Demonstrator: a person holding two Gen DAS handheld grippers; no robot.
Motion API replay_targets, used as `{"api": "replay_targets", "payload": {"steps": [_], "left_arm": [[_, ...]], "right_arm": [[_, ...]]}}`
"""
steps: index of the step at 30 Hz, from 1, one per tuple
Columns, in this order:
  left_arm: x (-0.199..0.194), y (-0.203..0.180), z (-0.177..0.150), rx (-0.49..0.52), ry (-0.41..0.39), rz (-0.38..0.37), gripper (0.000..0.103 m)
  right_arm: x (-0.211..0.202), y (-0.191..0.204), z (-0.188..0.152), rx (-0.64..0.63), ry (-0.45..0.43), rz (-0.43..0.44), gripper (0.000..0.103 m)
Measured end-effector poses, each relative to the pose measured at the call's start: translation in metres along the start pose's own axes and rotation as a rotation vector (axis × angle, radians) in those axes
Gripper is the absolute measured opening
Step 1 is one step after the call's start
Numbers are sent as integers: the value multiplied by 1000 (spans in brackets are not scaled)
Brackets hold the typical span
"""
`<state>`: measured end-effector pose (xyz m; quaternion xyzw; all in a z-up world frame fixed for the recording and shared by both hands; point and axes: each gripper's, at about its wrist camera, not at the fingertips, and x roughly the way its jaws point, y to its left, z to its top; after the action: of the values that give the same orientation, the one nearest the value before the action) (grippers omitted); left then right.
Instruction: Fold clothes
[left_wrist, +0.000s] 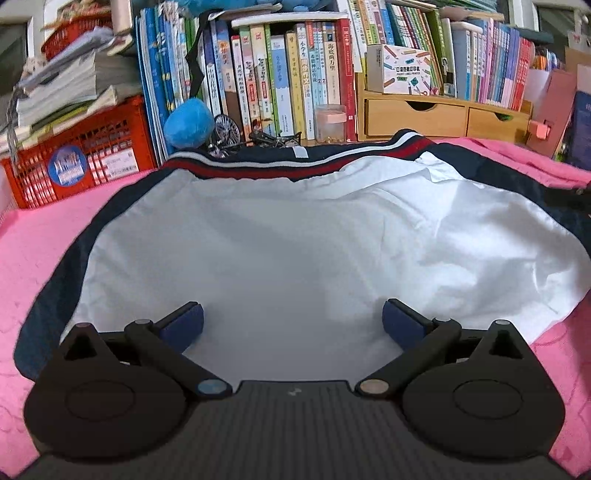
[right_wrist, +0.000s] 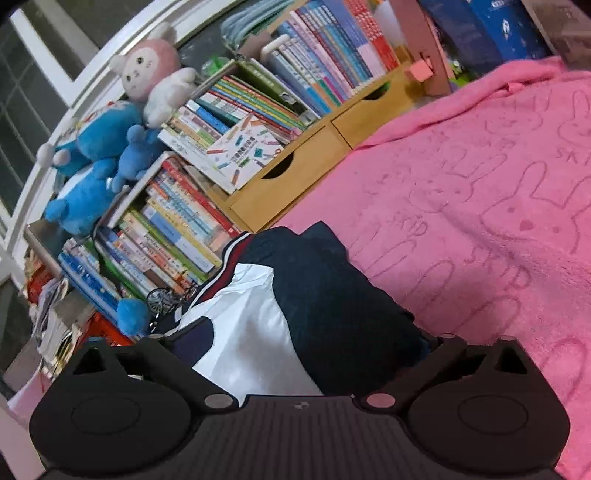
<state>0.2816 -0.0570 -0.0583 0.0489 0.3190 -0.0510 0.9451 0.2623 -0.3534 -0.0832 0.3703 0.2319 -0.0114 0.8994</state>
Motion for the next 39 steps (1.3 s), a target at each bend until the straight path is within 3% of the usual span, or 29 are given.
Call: {"api": "replay_targets", "payload": {"steps": [2,5,6,8,9,13,15,17,19,22,25,27,32,34,35,38,39], "left_arm": [[1,3,0,-16,5,-14,103],[1,2,0,-12,4,-13,103],[0,3,0,-3,3,-22,103],[0,5,1,18,3,-43,103],[-5,10,3,59,7,-59,103],[-38,63,7,31,-64,8,103],[-49,107,2,-39,-94,35,103],[-51,151,-7,-140,-80,103,103],[-53,193,-19,-250,-50,191,103],[-59,241,-40,-378,-11,294,103],[-64,247,-50,-394,5,301,103],[-66,251,-56,-402,15,304,103],[-73,259,-72,-424,40,311,103],[-76,260,-73,-428,44,304,103],[-76,259,-70,-427,43,295,103],[-80,255,-65,-428,25,240,103],[-81,253,-64,-428,18,222,103]], "right_arm": [[3,-3,3,69,28,-16,55],[3,-14,6,99,34,-6,50],[3,-18,7,104,36,-1,40],[5,-24,14,192,64,-12,37],[5,-22,18,222,83,-21,30],[-10,37,23,-9,32,-105,23],[-21,89,15,-184,-25,-128,20],[-30,148,-6,-357,-68,-99,20],[-35,209,-37,-547,-93,-47,20],[-28,294,-110,-858,-103,44,20],[-3,348,-196,-1121,-50,129,19],[18,358,-245,-1247,16,139,19],[38,347,-315,-1488,-48,46,22],[34,345,-316,-1504,-57,70,24],[27,342,-311,-1488,-51,89,30],[6,332,-296,-1438,-33,145,67],[-3,324,-290,-1427,-48,139,75]]}}
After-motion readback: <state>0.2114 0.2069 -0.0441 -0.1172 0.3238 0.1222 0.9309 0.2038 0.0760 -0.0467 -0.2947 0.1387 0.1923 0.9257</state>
